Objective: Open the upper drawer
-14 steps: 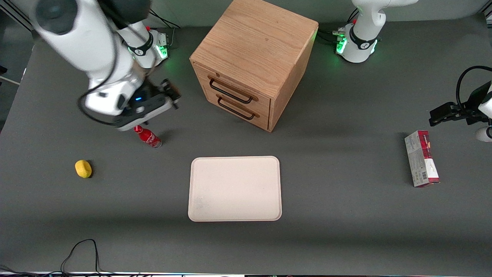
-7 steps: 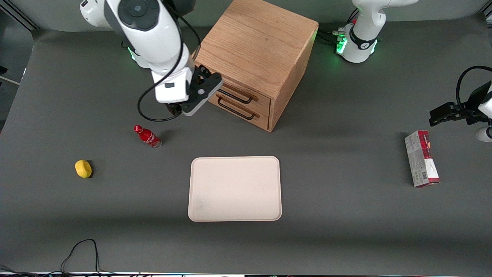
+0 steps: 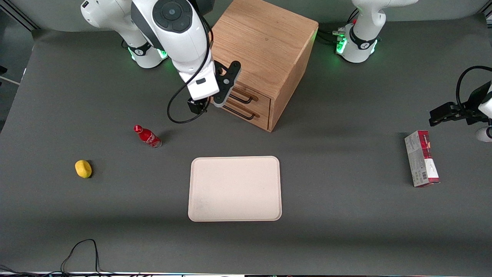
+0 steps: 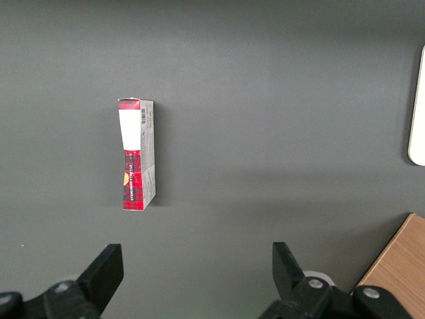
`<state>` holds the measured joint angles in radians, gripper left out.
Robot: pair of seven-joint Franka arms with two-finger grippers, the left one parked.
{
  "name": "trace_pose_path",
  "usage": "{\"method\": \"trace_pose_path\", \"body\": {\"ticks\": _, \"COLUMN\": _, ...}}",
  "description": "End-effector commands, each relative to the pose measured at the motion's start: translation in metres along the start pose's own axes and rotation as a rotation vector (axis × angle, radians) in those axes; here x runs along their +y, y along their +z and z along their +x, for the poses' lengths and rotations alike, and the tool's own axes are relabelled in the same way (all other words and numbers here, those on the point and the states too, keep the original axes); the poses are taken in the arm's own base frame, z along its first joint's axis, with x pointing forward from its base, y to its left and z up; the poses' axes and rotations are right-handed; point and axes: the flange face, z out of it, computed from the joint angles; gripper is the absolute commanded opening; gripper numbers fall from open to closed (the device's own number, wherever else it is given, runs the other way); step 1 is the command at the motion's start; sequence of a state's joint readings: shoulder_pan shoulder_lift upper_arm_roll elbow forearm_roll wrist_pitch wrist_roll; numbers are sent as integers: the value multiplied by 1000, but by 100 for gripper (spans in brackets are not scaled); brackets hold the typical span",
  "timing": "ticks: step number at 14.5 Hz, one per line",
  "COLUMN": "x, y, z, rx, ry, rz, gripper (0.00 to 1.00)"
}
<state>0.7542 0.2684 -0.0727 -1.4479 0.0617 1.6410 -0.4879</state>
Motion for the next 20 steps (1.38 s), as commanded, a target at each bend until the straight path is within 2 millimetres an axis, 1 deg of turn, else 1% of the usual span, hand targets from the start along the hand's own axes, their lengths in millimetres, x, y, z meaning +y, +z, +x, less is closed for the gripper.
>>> {"method": "trace_pose_path", "body": {"ticks": 1, "x": 0, "y": -2, "z": 2, "rx": 0, "ry": -58, "rz": 11, "gripper": 100}}
{"method": "trace_pose_path", "body": {"ticks": 2, "x": -5, "y": -1, "z": 5, "rx": 0, "ry": -59, "rz": 12, "gripper": 100}}
{"method": "trace_pose_path", "body": {"ticks": 3, "x": -15, "y": -1, "z": 10, "rx": -2, "ry": -68, "rz": 11, "gripper": 100}}
{"method": "trace_pose_path", "body": {"ticks": 5, "x": -19, "y": -1, "z": 11, "rx": 0, "ry": -65, "rz": 18, "gripper": 100}}
{"method": "trace_pose_path", "body": {"ticks": 8, "x": -24, "y": -3, "z": 13, "rx": 33, "ry": -26, "rz": 75, "gripper": 100}}
{"method": "trace_pose_path", "body": {"ticks": 13, "x": -26, "y": 0, "z": 11, "rx": 34, "ry": -9, "rz": 119, "gripper": 100}}
{"method": "trace_pose_path", "body": {"ticks": 17, "x": -30, "y": 10, "z": 10, "rx": 9, "ry": 61, "rz": 130, "gripper": 100}}
{"method": "trace_pose_path", "body": {"ticks": 20, "x": -29, "y": 20, "z": 10, "rx": 1, "ry": 66, "rz": 132, "gripper": 100}}
